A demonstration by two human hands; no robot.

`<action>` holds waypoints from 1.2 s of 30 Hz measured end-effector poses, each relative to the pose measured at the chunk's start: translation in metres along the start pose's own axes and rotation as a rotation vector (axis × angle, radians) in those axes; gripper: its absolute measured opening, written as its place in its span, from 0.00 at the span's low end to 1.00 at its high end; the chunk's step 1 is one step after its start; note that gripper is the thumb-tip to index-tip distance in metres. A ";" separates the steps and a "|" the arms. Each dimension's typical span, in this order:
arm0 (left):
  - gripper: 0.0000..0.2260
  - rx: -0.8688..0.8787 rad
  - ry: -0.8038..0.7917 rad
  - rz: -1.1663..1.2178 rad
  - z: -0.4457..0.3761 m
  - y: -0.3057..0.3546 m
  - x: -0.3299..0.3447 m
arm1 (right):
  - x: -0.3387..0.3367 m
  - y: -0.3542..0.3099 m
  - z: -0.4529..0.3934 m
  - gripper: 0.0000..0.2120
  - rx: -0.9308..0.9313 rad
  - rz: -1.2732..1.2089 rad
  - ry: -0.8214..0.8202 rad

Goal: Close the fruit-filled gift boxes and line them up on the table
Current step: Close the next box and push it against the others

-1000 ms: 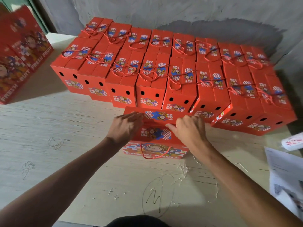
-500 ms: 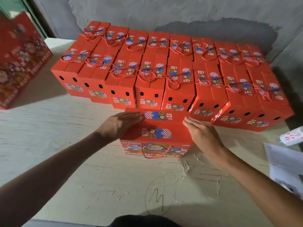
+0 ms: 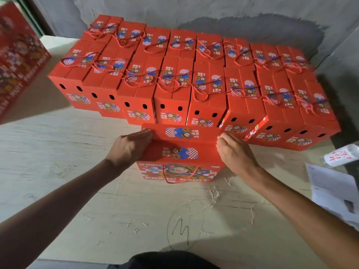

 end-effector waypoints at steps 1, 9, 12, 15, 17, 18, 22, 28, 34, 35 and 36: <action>0.14 -0.003 0.008 -0.014 0.002 0.002 -0.001 | 0.000 -0.002 -0.001 0.09 -0.007 0.016 -0.005; 0.15 -0.721 0.001 0.361 0.021 -0.017 0.019 | -0.008 -0.011 -0.003 0.12 0.067 0.103 0.029; 0.32 -1.212 -0.059 0.620 0.038 -0.022 0.034 | -0.004 -0.019 -0.023 0.18 0.088 0.128 -0.033; 0.25 -1.478 -0.169 0.778 0.046 -0.005 0.042 | 0.007 -0.040 -0.046 0.17 0.013 -0.065 -0.069; 0.20 -1.575 -0.144 0.859 0.049 0.009 0.045 | 0.020 -0.061 -0.061 0.17 -0.023 -0.187 -0.093; 0.19 -1.598 -0.101 0.894 0.049 0.014 0.046 | 0.027 -0.073 -0.068 0.17 -0.028 -0.241 -0.096; 0.17 -1.568 0.043 0.896 0.049 0.020 0.048 | 0.047 -0.107 -0.085 0.20 -0.044 -0.275 -0.081; 0.08 -1.475 0.015 0.866 0.052 0.013 0.048 | 0.050 -0.114 -0.080 0.16 -0.079 -0.188 0.184; 0.08 -1.458 0.023 0.864 0.054 0.011 0.050 | 0.049 -0.118 -0.079 0.14 -0.104 -0.124 0.265; 0.10 -1.440 0.011 0.841 0.054 0.011 0.051 | 0.048 -0.119 -0.078 0.14 -0.108 -0.115 0.270; 0.14 -1.419 -0.009 0.797 0.055 0.009 0.052 | 0.048 -0.120 -0.078 0.14 -0.111 -0.113 0.274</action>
Point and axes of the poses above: each hand's wrist, its own z-axis away from the middle knuckle, its own x-axis out of the palm, y = z × x, the point moved 5 cm from there along -z, towards the middle knuckle, and after that the axes turned 10 degrees about y, right-handed, at the moved point
